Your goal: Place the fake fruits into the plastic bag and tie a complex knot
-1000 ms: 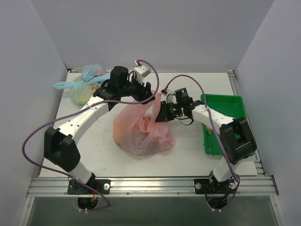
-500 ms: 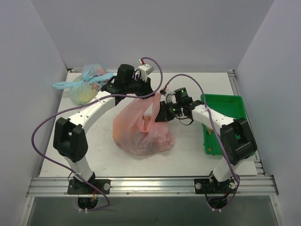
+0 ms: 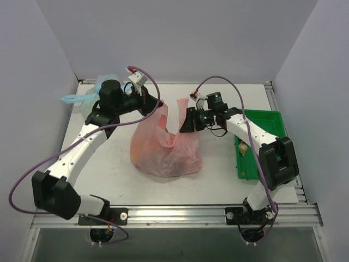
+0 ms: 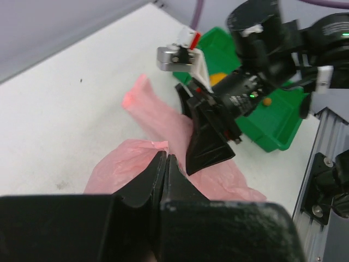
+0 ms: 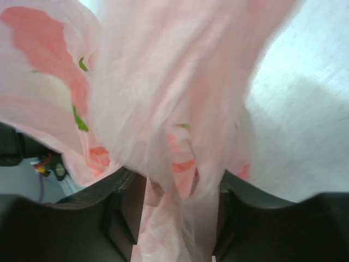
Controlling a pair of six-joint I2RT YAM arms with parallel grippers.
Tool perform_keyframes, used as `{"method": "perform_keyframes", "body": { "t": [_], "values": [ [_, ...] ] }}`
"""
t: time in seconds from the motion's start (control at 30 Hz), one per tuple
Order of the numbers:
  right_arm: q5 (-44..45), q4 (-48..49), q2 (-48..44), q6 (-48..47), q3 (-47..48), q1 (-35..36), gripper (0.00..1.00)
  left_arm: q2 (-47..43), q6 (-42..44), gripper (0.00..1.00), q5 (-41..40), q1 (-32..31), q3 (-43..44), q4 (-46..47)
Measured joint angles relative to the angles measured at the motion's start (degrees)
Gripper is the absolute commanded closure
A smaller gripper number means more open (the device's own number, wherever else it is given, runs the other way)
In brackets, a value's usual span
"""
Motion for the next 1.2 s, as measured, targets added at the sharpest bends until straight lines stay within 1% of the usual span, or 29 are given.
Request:
{"method": "perform_keyframes", "body": {
  "t": [0.03,0.07,0.1,0.13,0.2,0.27,0.3,0.33,0.37,0.4,0.43,0.57,0.67,0.9,1.07,1.2],
  "values": [
    [-0.1,-0.3,0.0,0.2,0.7,-0.2,0.46,-2.5,-0.5,1.00,0.7,0.2,-1.1,1.6],
    [-0.2,-0.5,-0.1,0.1,1.6,-0.5,0.41,-4.1,-0.7,1.00,1.5,0.2,-1.8,2.8],
    [-0.2,-0.7,-0.3,0.0,2.5,-0.8,0.33,-5.4,-1.1,1.00,2.1,0.1,-2.2,3.8],
    [-0.3,-0.9,-0.6,0.0,3.1,-1.0,0.29,-6.4,-1.6,1.00,2.8,0.0,-2.7,4.9],
    [-0.2,-1.4,-2.1,-0.4,3.9,-1.1,0.25,-7.7,-2.1,1.00,3.5,-0.1,-3.8,6.5],
    [-0.2,-1.9,-4.3,-0.7,4.8,-1.1,0.23,-8.3,-2.6,1.00,3.7,-0.1,-5.2,7.5],
    [-0.2,-1.8,-5.5,-0.8,5.2,-1.1,0.16,-8.5,-2.9,1.00,3.7,-0.1,-5.8,7.7],
    [-0.2,-1.6,-6.8,-0.7,5.7,-1.1,0.12,-8.5,-3.0,1.00,3.8,0.0,-6.4,7.8],
    [-0.1,-0.8,-8.2,-0.8,5.8,-1.1,0.11,-8.5,-3.1,1.00,3.8,0.0,-7.0,7.8],
    [-0.1,0.2,-9.6,-0.9,5.8,-1.0,0.05,-8.6,-3.2,1.00,3.9,0.1,-7.4,7.8],
    [-0.1,1.2,-11.0,-0.8,5.8,-1.0,0.02,-8.7,-3.3,1.00,3.9,0.1,-7.9,7.8],
    [-0.3,7.9,-14.8,-1.0,5.8,0.2,0.00,-9.6,-3.7,1.00,3.9,0.2,-9.2,7.8],
    [-1.0,12.8,-15.2,-0.7,5.8,3.1,0.00,-11.1,-4.4,1.00,4.1,0.2,-9.6,7.8],
    [-1.4,21.5,-10.9,1.1,5.8,9.7,0.00,-14.1,-6.2,1.00,4.7,0.3,-10.2,9.0],
    [-1.9,25.8,-7.2,2.9,5.8,11.4,0.00,-15.4,-6.6,1.00,4.7,0.5,-10.6,9.0],
    [-2.4,27.8,-6.7,3.8,5.2,13.0,0.01,-15.5,-7.0,1.00,4.7,0.5,-10.6,9.1]
  ]
}}
